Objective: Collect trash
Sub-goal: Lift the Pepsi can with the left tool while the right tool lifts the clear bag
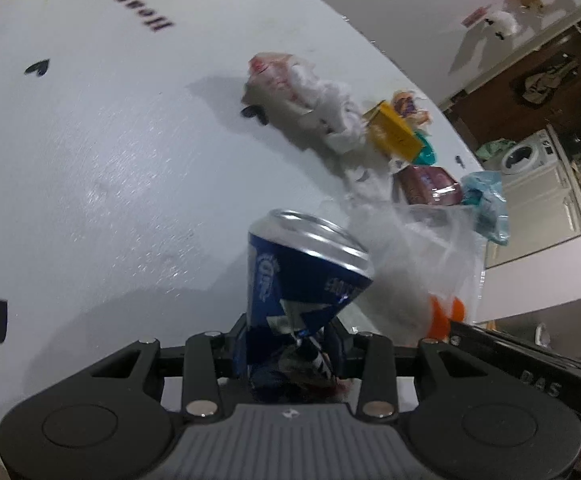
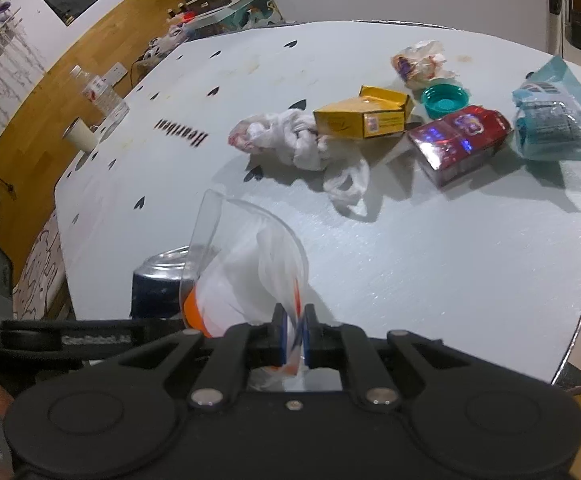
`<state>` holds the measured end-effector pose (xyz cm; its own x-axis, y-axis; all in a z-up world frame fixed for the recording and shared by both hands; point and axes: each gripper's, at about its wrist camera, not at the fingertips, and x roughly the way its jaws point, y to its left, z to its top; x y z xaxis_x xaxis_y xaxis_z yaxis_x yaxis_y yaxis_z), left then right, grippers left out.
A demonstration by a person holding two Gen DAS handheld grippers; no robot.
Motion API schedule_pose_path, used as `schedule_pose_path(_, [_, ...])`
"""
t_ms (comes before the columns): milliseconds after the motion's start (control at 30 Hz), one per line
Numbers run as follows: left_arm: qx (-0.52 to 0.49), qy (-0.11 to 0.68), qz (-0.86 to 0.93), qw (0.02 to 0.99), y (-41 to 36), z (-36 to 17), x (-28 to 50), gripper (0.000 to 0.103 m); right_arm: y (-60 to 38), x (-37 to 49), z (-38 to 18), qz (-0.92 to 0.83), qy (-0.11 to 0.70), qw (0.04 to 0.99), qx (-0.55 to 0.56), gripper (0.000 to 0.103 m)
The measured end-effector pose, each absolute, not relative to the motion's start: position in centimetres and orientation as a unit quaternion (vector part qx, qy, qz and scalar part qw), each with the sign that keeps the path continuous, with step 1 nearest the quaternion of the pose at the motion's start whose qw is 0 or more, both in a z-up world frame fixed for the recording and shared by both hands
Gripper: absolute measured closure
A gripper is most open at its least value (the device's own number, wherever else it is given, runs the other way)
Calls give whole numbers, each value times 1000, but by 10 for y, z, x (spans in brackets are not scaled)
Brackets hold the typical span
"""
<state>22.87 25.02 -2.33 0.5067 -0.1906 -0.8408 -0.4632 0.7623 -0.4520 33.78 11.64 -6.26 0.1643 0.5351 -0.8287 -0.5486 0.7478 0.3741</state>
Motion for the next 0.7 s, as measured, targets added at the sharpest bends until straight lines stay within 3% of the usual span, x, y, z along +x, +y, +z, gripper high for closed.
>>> schedule_pose_path(300, [-316, 472, 114, 815, 246, -22, 224, 69, 110, 331, -65, 355, 543, 761, -9, 96])
schedule_pose_path(700, [-222, 449, 157, 851, 239, 20, 221, 69, 109, 323, -45, 356, 509, 782, -34, 97])
